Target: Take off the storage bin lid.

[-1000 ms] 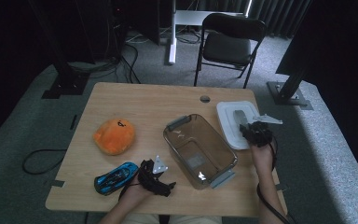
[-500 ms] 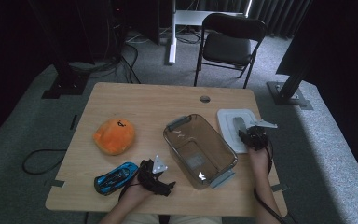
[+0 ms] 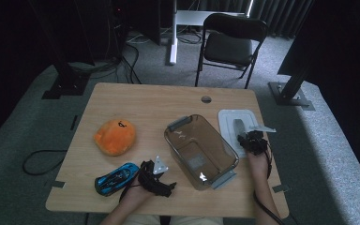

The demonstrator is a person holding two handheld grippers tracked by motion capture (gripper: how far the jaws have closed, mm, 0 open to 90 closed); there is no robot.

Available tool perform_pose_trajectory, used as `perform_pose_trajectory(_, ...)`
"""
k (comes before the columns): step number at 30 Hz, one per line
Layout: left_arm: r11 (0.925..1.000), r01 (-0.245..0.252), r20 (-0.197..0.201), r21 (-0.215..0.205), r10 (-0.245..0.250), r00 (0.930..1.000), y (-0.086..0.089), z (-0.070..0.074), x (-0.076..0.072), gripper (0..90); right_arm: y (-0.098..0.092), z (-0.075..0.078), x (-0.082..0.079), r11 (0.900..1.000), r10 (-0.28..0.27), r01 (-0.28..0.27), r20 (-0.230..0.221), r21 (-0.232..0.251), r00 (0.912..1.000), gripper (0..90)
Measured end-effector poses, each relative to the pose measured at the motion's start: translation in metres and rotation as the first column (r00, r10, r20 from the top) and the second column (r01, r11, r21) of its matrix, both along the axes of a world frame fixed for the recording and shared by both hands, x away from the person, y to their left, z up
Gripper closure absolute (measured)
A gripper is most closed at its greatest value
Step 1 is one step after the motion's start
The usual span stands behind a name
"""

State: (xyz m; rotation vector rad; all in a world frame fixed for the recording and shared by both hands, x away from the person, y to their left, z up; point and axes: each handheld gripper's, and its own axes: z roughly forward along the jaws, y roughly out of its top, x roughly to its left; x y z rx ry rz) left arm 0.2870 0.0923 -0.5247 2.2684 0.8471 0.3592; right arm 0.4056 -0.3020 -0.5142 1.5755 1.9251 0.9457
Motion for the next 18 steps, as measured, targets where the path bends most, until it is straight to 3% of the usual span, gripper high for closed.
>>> perform_pose_trajectory(3, 1.0, 0.0, 0.0, 0.0, 0.0, 1.0, 0.0, 0.0, 0.0, 2.4, 0.0, 0.005, -0.001, 1.0, 0.019, -0.019, 0.003, 0.012, 0.9998, 39.7)
perform_pose_trajectory(5, 1.0, 0.0, 0.0, 0.0, 0.0, 1.0, 0.0, 0.0, 0.0, 2.4, 0.001, 0.009, -0.005, 1.0, 0.021, -0.021, 0.033, -0.003, 0.9992, 31.2)
perform_pose_trajectory(6, 1.0, 0.0, 0.0, 0.0, 0.0, 1.0, 0.0, 0.0, 0.0, 2.4, 0.001, 0.009, -0.005, 1.0, 0.021, -0.021, 0.033, -0.003, 0.9992, 31.2)
perform_pose_trajectory(7, 1.0, -0.005, 0.001, 0.0, 0.005, 1.0, 0.0, 0.0, 0.0, 2.4, 0.001, 0.012, -0.008, 0.999, 0.042, -0.042, 0.043, 0.0, 0.9982, 18.2)
perform_pose_trajectory(11, 0.9996, -0.028, -0.002, 0.002, 0.028, 0.9996, -0.001, 0.001, 0.001, 3.2, 0.0, 0.015, -0.011, 0.997, 0.075, -0.076, 0.045, 0.017, 0.9961, 13.3)
perform_pose_trajectory(12, 0.9984, -0.054, -0.006, 0.018, 0.054, 0.9985, -0.002, 0.003, 0.002, 3.2, -0.001, 0.016, -0.012, 0.996, 0.086, -0.087, 0.057, 0.016, 0.9947, 13.7)
perform_pose_trajectory(13, 0.998, -0.061, -0.005, 0.014, 0.061, 0.9981, -0.001, 0.005, 0.002, 3.8, -0.002, 0.018, -0.015, 0.995, 0.096, -0.099, 0.081, 0.03, 0.9921, 13.7)
perform_pose_trajectory(18, 0.9962, -0.087, -0.001, -0.009, 0.087, 0.9962, -0.003, 0.017, 0.005, 4.0, -0.007, 0.02, -0.02, 0.992, 0.112, -0.118, 0.108, 0.045, 0.9878, 13.7)
